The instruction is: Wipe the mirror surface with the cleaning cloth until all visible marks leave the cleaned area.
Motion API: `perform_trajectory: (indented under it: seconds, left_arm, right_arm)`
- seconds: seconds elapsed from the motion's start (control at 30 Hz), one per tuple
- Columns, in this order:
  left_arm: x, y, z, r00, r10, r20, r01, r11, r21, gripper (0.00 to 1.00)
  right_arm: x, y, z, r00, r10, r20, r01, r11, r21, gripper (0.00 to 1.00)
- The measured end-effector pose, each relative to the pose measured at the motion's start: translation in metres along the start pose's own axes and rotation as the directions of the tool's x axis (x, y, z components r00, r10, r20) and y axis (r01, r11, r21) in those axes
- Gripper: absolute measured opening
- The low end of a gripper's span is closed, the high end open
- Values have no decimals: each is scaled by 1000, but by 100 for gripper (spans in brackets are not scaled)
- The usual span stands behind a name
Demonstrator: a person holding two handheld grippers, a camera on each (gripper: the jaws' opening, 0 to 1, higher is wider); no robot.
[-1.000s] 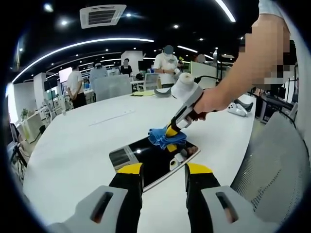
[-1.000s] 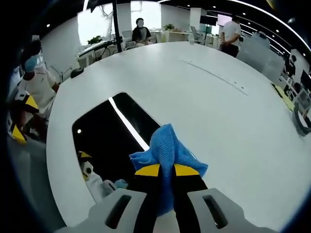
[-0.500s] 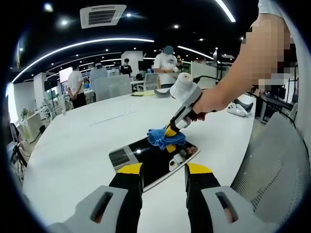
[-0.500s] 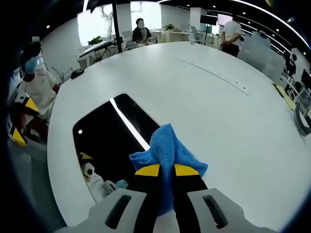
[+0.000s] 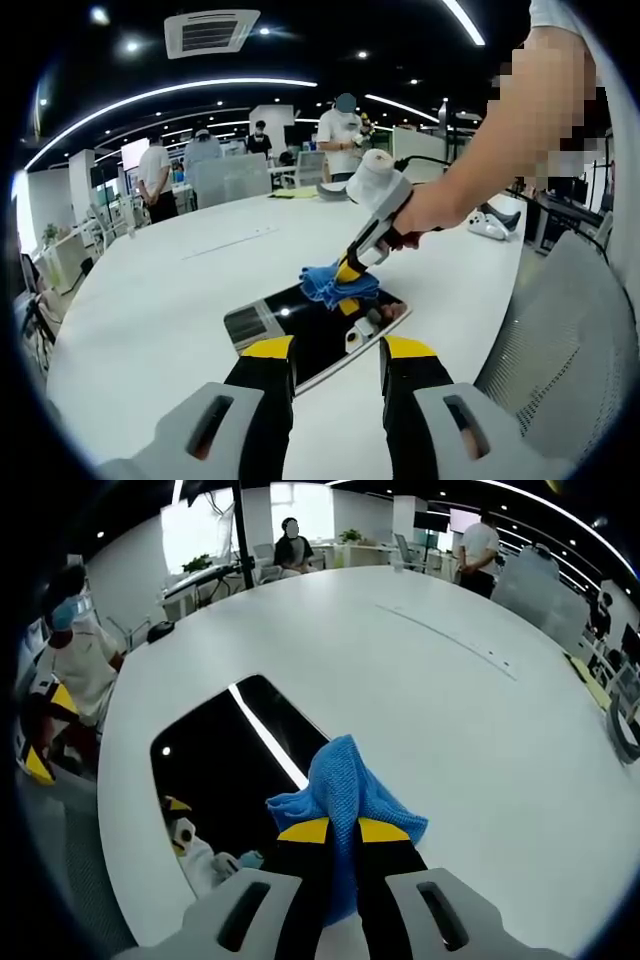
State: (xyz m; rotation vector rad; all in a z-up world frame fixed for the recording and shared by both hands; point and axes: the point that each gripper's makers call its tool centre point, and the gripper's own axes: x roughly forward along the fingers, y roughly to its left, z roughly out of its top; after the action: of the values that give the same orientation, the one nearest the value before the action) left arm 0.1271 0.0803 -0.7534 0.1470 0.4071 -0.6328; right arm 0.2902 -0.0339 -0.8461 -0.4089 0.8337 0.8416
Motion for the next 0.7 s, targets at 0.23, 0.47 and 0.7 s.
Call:
perform_trajectory:
  seconds: [0.23, 0.47, 0.7]
  left_arm:
    - [0, 0, 0, 1000, 0, 0, 0, 1000, -1, 32]
    - [0, 0, 0, 1000, 0, -1, 0, 1000, -2, 32]
    - [0, -1, 1, 1000, -2, 2, 2, 1000, 3, 31]
  right_arm:
    - [1, 1, 1, 1000, 4, 0, -4, 1000, -2, 4]
    - [1, 2, 2, 1000, 5, 0, -5, 1000, -8, 4]
    - [3, 3, 4, 1000, 9, 3, -9, 1000, -1, 4]
